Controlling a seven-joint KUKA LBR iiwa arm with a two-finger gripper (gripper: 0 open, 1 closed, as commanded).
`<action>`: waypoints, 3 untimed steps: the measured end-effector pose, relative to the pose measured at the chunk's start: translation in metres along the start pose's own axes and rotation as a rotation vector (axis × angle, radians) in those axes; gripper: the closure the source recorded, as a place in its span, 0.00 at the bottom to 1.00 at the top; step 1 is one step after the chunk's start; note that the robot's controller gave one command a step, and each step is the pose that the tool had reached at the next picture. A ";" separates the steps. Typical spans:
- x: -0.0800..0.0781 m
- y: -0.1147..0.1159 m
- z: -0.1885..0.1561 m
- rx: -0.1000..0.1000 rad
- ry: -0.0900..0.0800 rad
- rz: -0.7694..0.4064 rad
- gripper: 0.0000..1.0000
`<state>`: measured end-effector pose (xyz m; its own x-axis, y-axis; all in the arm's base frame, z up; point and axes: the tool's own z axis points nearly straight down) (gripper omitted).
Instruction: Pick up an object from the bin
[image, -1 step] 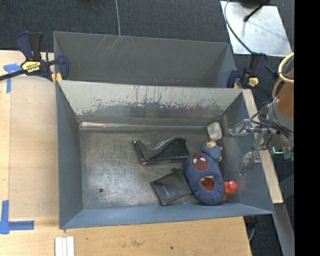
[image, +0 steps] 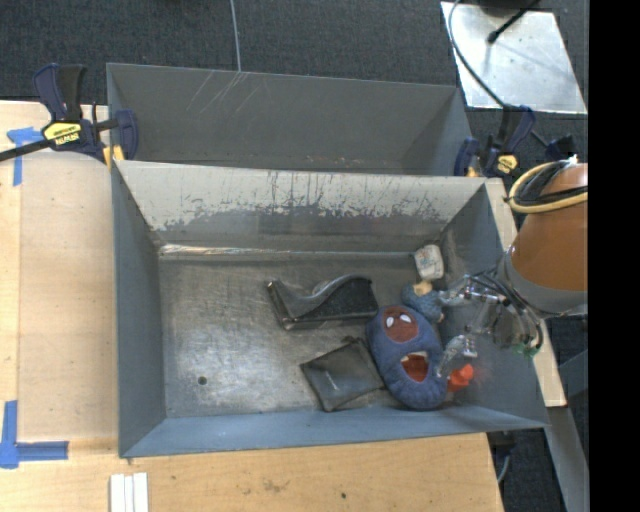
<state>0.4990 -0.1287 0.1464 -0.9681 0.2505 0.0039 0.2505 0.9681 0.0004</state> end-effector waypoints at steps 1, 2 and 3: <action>-0.007 0.005 0.052 0.001 -0.021 -0.003 0.00; -0.009 0.006 0.052 0.000 -0.031 -0.002 1.00; -0.011 0.007 -0.113 0.001 -0.017 -0.075 1.00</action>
Offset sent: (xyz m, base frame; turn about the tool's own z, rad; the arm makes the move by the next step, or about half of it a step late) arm 0.0031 0.0058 -0.0685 -0.0014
